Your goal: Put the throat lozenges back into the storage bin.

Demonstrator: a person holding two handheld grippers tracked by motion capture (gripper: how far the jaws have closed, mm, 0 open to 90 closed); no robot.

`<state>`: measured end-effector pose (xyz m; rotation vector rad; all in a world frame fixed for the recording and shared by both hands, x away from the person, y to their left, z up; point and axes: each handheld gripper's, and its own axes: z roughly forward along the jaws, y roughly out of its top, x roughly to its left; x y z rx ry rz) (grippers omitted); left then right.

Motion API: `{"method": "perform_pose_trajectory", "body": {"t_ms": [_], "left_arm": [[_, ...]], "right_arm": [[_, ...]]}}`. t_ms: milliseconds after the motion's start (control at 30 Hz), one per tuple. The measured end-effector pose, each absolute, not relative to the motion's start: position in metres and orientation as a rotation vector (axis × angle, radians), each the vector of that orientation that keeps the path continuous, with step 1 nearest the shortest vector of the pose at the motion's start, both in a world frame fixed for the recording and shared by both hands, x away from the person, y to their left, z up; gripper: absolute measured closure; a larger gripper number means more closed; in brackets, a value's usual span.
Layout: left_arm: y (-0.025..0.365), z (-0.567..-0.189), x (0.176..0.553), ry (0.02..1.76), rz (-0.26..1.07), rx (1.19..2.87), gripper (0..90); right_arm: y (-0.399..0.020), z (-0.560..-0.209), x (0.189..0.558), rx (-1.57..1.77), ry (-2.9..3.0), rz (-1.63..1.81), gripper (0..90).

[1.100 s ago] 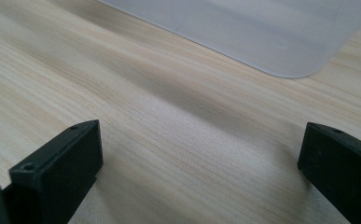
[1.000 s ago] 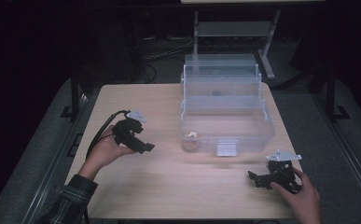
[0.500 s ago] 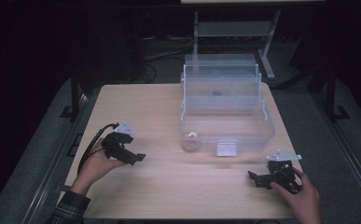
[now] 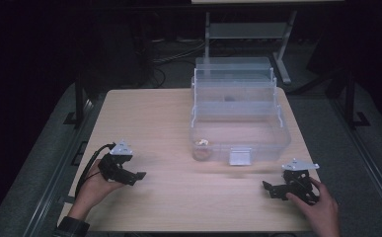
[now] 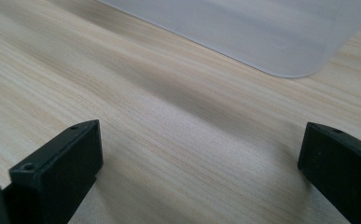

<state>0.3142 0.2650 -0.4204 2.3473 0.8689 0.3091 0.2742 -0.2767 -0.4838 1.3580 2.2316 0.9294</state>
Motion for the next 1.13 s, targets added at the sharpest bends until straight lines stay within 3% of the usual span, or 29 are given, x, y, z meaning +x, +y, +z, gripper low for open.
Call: {"method": "perform_pose_trajectory", "body": {"t_ms": [467,1133], "left_arm": [[0.282,-0.452,0.294,0.924,0.357,2.329,13.3],[0.294,-0.468,0.283,0.933,0.361,2.260,13.0]], "right_arm": [[-0.277,-0.484,0.274,1.358,2.232,0.930,0.0],[-0.277,-0.484,0.274,1.358,2.232,0.929,0.0]]}}
